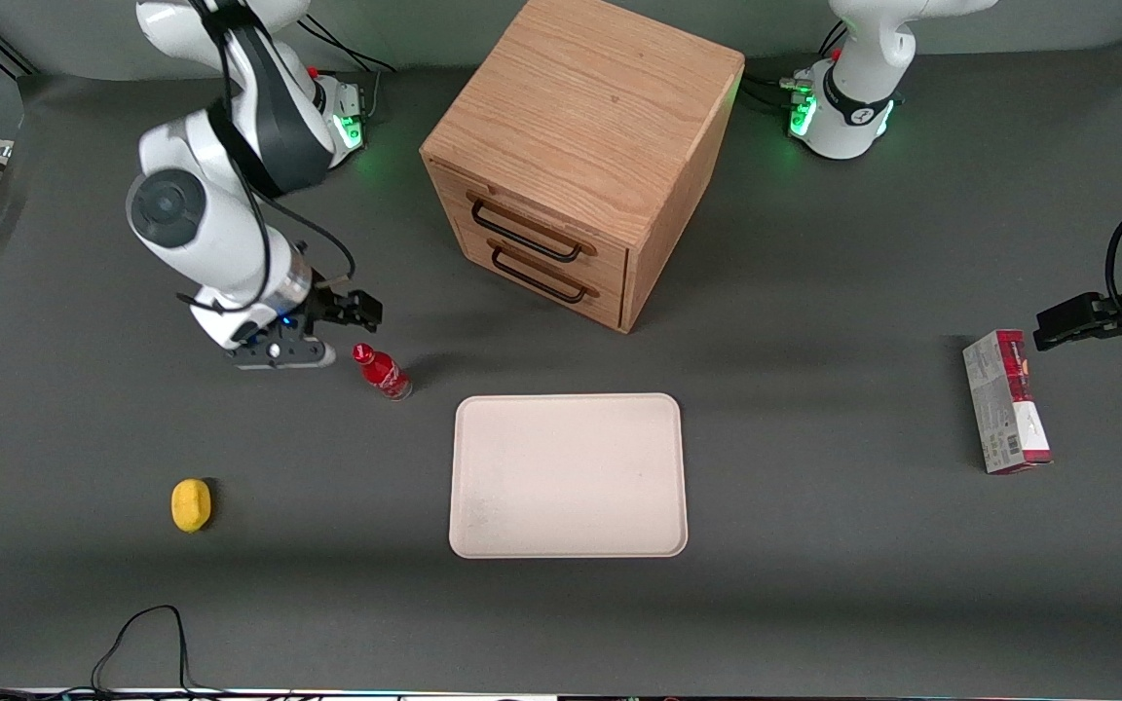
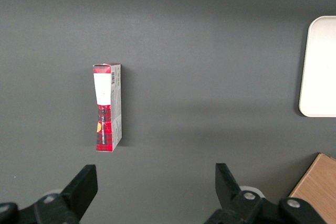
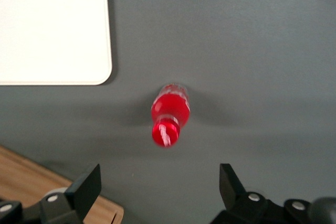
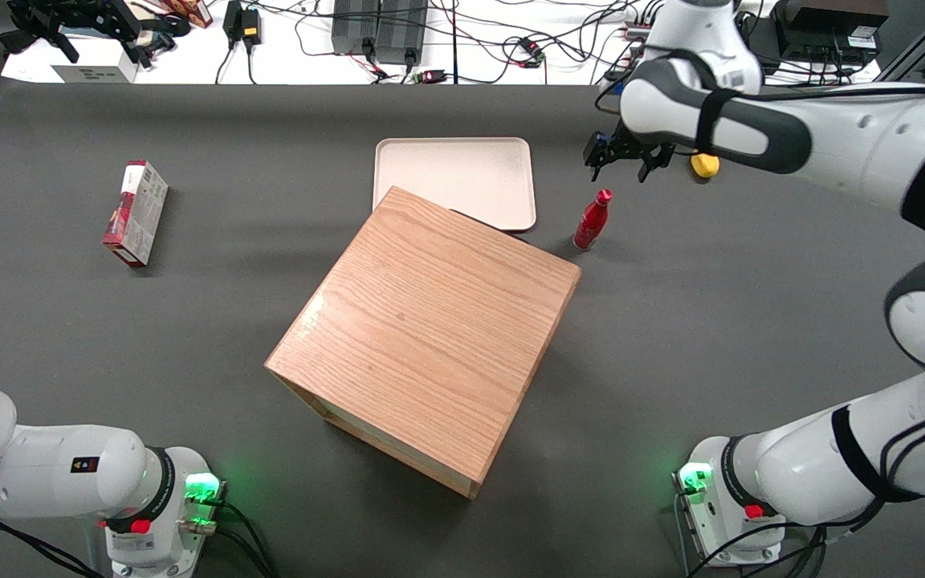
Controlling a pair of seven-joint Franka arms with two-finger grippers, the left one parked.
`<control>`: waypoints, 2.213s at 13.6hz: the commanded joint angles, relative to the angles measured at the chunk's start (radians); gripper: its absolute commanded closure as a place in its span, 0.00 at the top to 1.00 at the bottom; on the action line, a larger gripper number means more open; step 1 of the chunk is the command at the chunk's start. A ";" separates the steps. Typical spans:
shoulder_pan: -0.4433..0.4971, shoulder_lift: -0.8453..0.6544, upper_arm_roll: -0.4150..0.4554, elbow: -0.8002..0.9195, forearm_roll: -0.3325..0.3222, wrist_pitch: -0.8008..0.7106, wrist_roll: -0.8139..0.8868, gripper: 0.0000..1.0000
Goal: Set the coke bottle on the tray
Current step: 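Lower the right gripper and close it around the red bottle, then lift the bottle and carry it toward the white tray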
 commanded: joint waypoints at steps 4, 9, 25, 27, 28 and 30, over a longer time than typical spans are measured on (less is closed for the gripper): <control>0.004 0.116 -0.003 0.008 0.001 0.107 -0.019 1.00; 0.005 0.111 -0.003 -0.013 0.001 0.107 -0.019 1.00; -0.005 0.076 -0.011 0.301 0.007 -0.271 -0.003 0.00; -0.007 0.091 -0.040 0.492 0.017 -0.456 -0.002 0.00; -0.013 0.111 -0.043 0.587 0.023 -0.556 -0.002 0.00; -0.041 0.195 -0.043 0.800 0.041 -0.716 -0.002 0.00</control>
